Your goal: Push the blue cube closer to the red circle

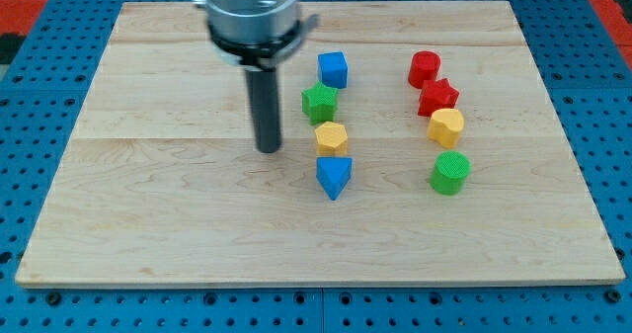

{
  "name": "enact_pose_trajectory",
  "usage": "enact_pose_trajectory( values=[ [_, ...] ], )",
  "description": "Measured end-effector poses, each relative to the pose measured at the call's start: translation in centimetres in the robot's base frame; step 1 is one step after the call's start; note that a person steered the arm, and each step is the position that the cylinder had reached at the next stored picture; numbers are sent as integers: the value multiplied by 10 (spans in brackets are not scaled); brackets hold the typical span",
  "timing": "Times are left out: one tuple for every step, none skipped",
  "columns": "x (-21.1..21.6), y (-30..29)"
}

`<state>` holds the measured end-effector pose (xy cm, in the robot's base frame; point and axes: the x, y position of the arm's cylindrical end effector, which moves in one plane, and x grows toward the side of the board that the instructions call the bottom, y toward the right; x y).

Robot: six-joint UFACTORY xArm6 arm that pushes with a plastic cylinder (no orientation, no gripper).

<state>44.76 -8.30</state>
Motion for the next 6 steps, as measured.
enact_pose_trajectory(
  values=[
    [-46, -47],
    [-75, -32],
    [-108, -1],
    [-117, 47],
    [-118, 88],
    [-118, 112]
  ],
)
